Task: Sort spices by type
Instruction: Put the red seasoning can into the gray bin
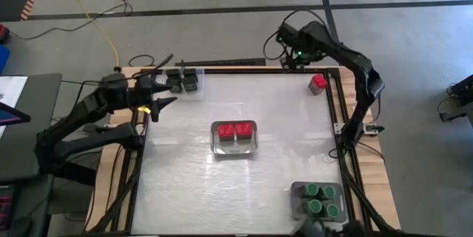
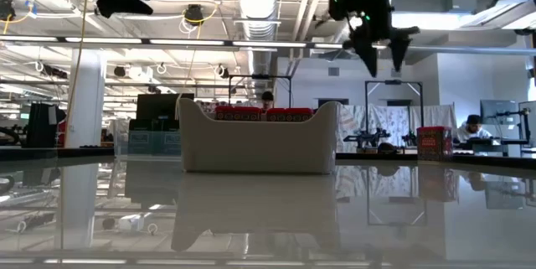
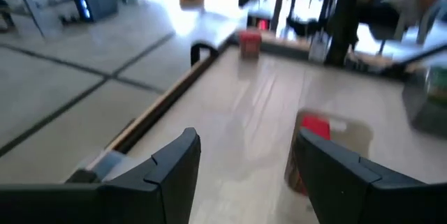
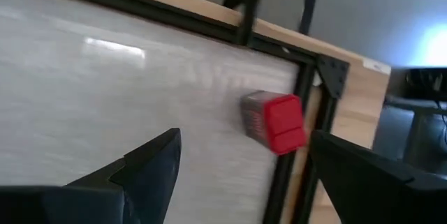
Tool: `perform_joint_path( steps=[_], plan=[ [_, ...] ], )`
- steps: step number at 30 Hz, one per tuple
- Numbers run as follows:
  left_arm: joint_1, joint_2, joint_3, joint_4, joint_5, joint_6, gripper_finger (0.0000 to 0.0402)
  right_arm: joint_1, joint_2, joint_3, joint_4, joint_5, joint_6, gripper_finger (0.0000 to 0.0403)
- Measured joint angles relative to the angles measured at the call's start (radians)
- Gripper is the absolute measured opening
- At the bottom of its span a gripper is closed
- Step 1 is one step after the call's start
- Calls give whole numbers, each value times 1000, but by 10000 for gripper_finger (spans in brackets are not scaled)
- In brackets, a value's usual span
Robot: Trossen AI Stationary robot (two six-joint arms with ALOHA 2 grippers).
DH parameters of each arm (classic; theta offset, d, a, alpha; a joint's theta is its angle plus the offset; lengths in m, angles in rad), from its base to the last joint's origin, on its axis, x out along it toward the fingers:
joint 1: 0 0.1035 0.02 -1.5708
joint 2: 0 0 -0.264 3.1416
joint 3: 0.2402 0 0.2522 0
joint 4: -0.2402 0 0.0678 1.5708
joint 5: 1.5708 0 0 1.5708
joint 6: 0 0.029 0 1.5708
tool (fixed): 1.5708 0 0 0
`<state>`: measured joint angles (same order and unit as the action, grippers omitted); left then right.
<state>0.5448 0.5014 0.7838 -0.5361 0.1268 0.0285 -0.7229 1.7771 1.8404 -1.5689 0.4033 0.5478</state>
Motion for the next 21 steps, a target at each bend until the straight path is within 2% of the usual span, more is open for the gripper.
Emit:
perform_joint_path(
  steps=[4,9,15,21],
  plan=[
    [-6,-52,-109,153,0,-61,222,-95,0,-70,-1,-17,-84,345],
    [-24,-52,-200,292,-1,-143,222,-174,0,-179,0,-21,-130,345],
    [-46,-13,-212,309,-1,-157,222,-235,1,-334,42,-19,-160,345],
    [-70,29,-212,311,-1,-157,222,-263,0,-449,217,-48,-242,337]
  ],
)
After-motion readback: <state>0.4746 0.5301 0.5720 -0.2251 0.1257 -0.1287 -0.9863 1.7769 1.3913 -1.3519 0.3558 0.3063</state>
